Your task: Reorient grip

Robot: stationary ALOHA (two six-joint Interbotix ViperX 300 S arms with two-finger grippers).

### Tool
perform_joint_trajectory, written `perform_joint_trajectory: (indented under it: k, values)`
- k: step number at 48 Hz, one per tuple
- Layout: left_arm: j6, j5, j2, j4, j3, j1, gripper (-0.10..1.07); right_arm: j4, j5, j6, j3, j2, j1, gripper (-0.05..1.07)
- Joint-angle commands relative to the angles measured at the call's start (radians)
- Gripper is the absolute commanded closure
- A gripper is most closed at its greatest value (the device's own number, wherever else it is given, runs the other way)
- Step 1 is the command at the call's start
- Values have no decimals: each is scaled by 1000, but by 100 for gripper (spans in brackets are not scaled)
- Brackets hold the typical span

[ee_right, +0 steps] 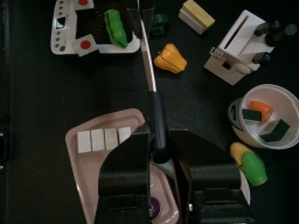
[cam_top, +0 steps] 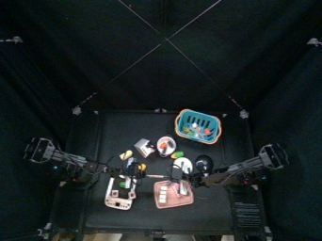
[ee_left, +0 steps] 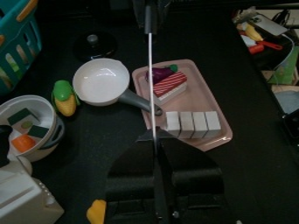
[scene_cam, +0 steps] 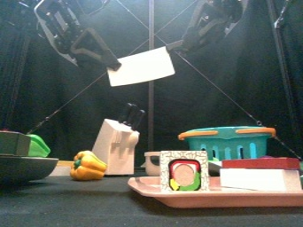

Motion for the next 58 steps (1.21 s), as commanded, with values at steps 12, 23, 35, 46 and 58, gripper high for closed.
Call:
perform_joint_trajectory:
  k: [12, 23, 35, 46, 58]
  values:
    - [-3, 17, -20, 3, -25, -2, 58, 0, -3, 8, 0, -14, -6, 63]
    - [-8, 41, -86, -3, -14, -6, 31, 49, -2, 8, 17, -28, -9, 63]
    - [-11, 72, -144, -23, -3, -9, 8, 55, -3, 8, 26, -34, -12, 63]
    - [5, 77, -140, 31, -20, -86, 5, 58, -3, 8, 26, -32, -29, 63]
    - [-3, 236, -141, 166, -66, -176, 5, 60, -3, 8, 26, -32, -31, 63]
